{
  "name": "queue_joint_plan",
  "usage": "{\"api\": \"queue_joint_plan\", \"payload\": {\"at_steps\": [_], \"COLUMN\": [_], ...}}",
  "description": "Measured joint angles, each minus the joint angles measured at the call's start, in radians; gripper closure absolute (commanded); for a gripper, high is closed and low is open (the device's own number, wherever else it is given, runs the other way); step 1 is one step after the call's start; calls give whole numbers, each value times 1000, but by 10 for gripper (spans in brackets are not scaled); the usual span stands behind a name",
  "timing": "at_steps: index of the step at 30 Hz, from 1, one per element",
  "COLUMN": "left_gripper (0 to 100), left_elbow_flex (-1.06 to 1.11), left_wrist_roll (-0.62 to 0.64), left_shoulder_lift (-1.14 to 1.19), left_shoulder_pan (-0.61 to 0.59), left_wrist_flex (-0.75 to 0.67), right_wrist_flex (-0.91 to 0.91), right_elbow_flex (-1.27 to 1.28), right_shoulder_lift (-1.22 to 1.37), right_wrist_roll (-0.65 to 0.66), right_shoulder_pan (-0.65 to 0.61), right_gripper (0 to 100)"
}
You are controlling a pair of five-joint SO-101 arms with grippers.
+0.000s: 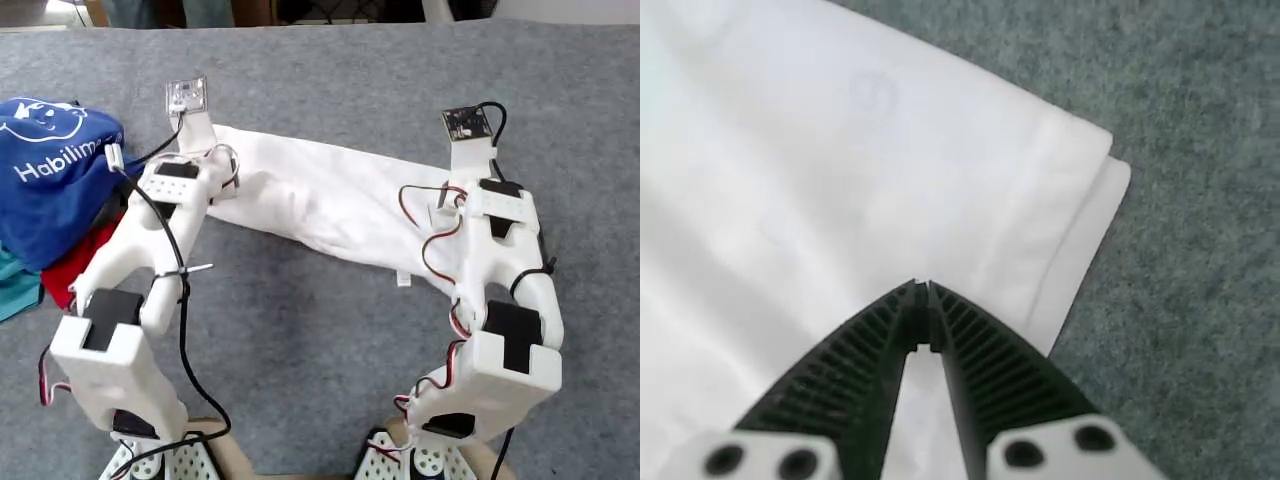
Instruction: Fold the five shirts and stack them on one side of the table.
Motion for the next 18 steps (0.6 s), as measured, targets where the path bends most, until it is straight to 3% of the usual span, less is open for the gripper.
{"api": "queue_joint_plan", "payload": {"at_steps": [13, 18], "left_gripper": [966, 966], "left_elbow_flex": [-358, -606], "left_wrist_roll": [64, 68], "left_shoulder_lift": [321, 370], "left_shoulder_pan": [32, 18], "left_wrist_flex": [6, 253], "right_wrist_flex": [0, 0], "right_elbow_flex": [0, 0], "right_shoulder_lift": [0, 0], "right_wrist_roll": [0, 0], "right_shoulder_pan": [0, 0], "right_gripper": [983, 983]}}
